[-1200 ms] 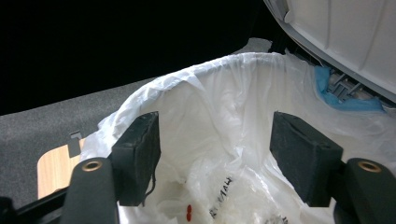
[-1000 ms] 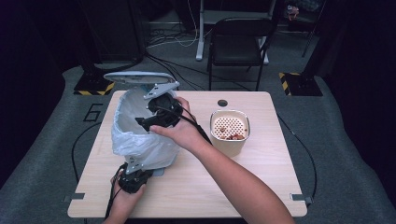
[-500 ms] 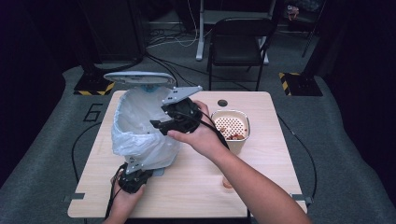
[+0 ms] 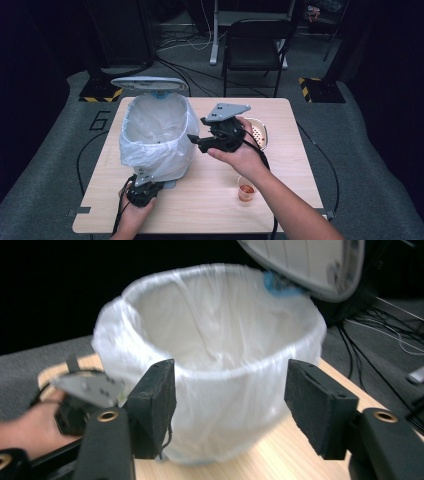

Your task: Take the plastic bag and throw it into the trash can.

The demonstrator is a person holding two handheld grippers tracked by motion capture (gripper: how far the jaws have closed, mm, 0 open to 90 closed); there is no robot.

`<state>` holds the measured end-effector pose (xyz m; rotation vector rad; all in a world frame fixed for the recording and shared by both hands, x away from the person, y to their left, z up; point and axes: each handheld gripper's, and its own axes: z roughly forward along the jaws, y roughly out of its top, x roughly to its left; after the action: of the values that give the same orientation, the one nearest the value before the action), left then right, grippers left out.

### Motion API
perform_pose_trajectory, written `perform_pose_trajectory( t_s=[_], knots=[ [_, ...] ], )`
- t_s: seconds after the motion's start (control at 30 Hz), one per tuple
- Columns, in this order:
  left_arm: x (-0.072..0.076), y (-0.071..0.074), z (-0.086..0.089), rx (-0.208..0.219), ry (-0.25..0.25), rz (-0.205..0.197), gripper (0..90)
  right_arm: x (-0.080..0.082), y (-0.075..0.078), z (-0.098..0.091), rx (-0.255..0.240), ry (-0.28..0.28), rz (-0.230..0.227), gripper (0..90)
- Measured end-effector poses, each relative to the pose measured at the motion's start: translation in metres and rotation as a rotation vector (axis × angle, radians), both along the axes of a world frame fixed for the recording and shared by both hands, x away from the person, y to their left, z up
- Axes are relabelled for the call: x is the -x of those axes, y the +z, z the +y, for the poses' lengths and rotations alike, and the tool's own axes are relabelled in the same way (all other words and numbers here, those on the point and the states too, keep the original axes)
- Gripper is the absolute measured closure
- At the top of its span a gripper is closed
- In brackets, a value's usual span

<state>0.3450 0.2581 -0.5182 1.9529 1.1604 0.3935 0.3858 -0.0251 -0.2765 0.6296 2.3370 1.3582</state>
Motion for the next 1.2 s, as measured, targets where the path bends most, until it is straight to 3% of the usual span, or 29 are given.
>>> perform_pose_trajectory(
  t_s=[0.33,0.57,0.77,1.2],
  knots=[
    [0.000,0.000,0.000,0.005,0.000,0.000,90.0,0.013,-0.039,-0.037,-0.001,-0.065,0.014,24.2],
    [0.000,0.000,0.000,0.006,0.001,0.000,90.0,0.021,-0.058,-0.050,0.012,-0.095,0.008,19.6],
    [0.000,0.000,0.000,0.006,0.002,0.001,90.0,0.027,-0.075,-0.063,-0.009,-0.117,0.017,17.3],
    [0.000,0.000,0.000,0.006,0.004,0.003,90.0,0.038,-0.118,-0.086,0.023,-0.171,0.035,15.4]
  ],
)
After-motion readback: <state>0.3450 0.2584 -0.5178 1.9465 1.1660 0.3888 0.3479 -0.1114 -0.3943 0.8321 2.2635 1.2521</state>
